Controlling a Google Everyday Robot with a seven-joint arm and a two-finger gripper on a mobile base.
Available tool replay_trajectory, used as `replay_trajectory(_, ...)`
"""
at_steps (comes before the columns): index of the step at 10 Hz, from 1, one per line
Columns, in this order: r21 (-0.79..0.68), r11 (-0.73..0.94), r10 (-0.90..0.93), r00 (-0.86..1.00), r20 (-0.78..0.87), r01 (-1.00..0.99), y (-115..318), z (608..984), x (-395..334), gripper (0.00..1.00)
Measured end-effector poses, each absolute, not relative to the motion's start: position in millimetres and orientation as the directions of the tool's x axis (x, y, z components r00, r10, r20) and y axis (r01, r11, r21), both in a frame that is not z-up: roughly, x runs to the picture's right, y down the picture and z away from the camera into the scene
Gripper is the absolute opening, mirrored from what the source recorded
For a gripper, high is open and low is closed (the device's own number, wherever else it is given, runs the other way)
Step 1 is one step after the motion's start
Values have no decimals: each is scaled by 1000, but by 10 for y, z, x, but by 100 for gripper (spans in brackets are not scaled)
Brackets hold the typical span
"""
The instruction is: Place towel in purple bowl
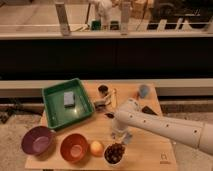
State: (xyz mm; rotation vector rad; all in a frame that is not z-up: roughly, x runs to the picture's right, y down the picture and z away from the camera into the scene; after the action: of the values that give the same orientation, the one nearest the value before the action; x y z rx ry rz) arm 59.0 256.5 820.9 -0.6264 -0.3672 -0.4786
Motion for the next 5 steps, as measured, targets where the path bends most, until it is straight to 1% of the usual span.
replay_trajectory(1,-471,707,-312,830,462,528,2565,8193,618,12)
replay_trajectory(2,-474,706,-311,831,462,527,2569,8178,637,5)
replay_trajectory(3,-468,708,-315,830,461,529,2548,8186,634,0)
replay_trajectory(4,-468,706,-321,829,458,532,2570,8175,629,0)
replay_trajectory(5,-447,710,-357,825,437,544,2614,8140,597,2)
